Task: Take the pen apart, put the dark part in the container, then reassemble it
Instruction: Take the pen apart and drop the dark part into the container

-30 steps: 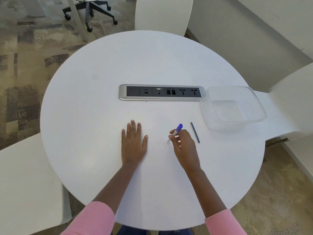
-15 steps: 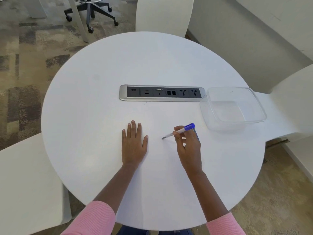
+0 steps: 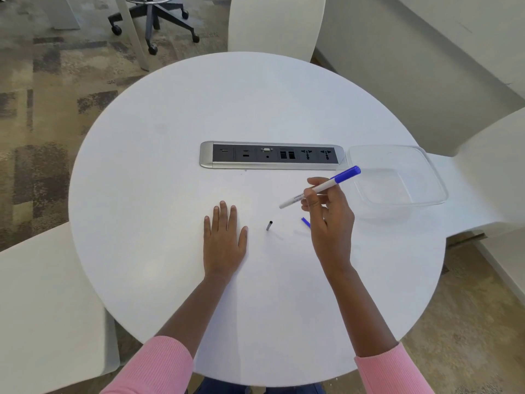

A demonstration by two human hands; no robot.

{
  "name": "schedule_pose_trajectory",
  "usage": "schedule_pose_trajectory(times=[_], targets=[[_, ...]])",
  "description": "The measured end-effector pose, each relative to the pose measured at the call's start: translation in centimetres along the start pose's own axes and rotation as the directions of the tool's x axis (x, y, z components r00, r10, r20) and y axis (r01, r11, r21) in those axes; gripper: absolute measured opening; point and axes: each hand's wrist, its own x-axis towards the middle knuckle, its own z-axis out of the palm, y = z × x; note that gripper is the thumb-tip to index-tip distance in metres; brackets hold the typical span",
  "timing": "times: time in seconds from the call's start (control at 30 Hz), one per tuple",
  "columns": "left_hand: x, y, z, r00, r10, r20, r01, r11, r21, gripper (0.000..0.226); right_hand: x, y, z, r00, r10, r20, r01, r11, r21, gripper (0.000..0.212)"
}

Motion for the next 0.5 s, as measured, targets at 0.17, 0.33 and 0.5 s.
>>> schedule_pose_trajectory(times=[0.17,0.33,0.5], targets=[[-0.1,-0.1,0.2,1.000,0.004,-0.016,-0.004,1.000,0.001,0.055,0.3,1.9,-0.1,0.993,0.099,0.066,-0.090,0.987,-0.131,0.022],[-0.1,0.0,0.0,1.000,-0.004,-0.001,0.004,1.000,-0.012,0.055,-0.4,5.4,0.6,0.945,0.270,0.188,-0.162,0.879,-0.448,0.020],[-0.1,0.0,0.0,1.000,-0.006,-0.002,0.006,1.000,-0.024,0.055,-1.3,7.7,1.5,0.892,0.401,0.208,-0.210,0.776,-0.595,0.021]])
